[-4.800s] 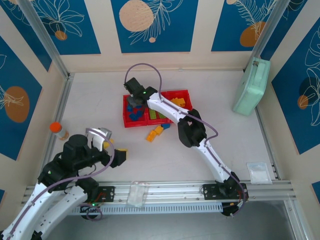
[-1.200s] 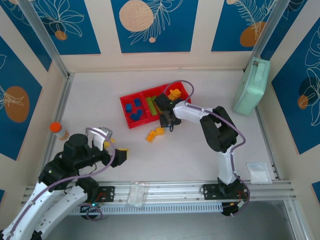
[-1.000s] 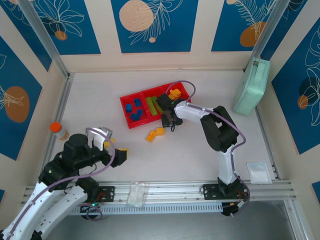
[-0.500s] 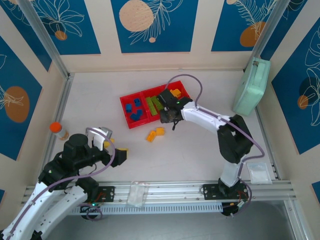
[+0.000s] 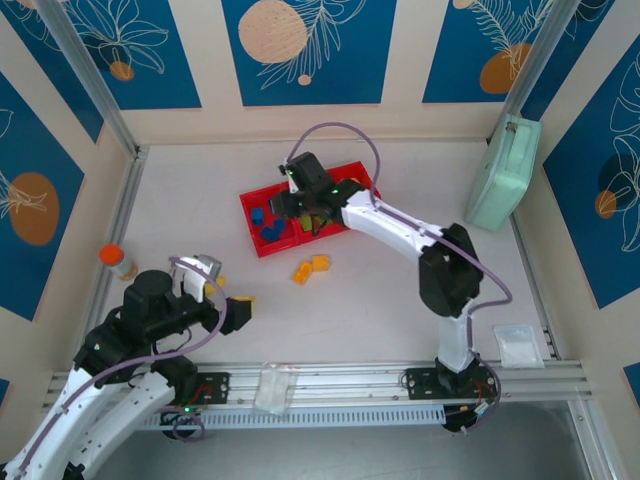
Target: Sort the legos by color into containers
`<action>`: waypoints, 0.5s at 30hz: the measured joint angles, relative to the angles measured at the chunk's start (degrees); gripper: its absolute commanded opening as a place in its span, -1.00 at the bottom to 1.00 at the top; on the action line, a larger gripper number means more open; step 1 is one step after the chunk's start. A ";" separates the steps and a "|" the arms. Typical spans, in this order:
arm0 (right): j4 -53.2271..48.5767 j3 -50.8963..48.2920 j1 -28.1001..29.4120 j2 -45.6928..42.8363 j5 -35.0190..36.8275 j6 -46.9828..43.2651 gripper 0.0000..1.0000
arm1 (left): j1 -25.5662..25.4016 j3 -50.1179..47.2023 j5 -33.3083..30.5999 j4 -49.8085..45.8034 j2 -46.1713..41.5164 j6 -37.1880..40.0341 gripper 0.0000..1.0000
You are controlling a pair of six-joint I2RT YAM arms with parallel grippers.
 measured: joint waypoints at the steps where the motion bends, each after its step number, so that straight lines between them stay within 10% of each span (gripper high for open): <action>1: 0.35 1.27 0.00 2.27 -1.05 -0.24 -0.43 | 0.00 0.00 -0.09 0.00 0.00 0.00 0.99; 15: 1.20 11.02 0.00 13.42 -7.52 -0.61 0.23 | 0.00 0.00 -0.52 -0.02 0.50 0.00 0.99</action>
